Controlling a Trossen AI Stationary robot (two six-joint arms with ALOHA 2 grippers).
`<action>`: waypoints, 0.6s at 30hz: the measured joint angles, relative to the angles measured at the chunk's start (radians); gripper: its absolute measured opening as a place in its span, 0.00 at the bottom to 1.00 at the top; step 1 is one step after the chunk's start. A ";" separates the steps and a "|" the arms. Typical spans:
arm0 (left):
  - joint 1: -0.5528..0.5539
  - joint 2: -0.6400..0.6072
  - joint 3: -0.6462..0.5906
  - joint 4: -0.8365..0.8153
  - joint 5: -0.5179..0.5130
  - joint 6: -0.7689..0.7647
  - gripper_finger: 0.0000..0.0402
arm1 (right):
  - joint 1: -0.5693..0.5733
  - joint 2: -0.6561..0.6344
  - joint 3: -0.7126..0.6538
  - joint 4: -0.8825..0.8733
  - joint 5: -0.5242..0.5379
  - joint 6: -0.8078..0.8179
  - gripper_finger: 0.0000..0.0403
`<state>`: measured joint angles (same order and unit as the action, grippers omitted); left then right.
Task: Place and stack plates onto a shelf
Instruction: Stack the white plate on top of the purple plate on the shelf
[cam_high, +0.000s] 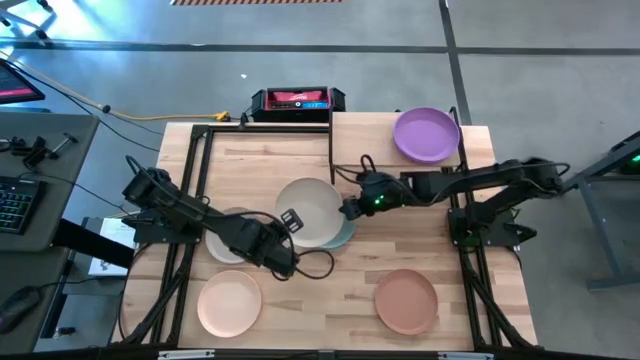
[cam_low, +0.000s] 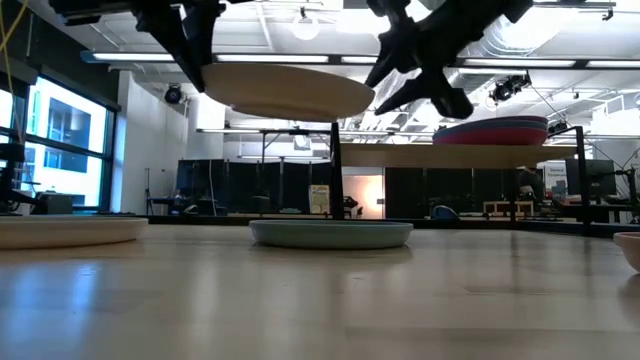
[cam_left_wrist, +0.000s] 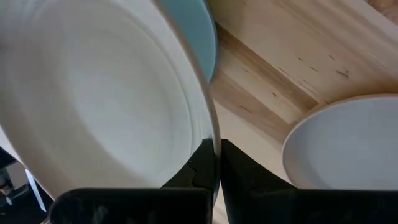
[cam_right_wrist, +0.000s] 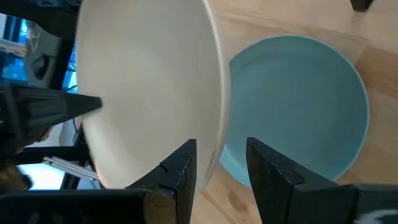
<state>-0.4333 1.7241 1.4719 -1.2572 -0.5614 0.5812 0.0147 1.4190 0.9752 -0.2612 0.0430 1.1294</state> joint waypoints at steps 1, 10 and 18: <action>0.000 0.000 0.000 0.000 0.000 0.000 0.00 | 0.003 0.007 0.000 -0.004 0.006 0.007 0.30; 0.000 0.000 0.000 0.017 -0.003 0.000 0.00 | 0.015 0.030 0.000 0.036 0.014 0.024 0.27; 0.001 0.001 0.000 0.058 -0.015 -0.028 0.00 | 0.014 0.030 0.000 0.041 0.034 0.024 0.16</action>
<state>-0.4324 1.7252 1.4719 -1.1988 -0.5768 0.5537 0.0292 1.4494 0.9752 -0.2199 0.0772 1.1530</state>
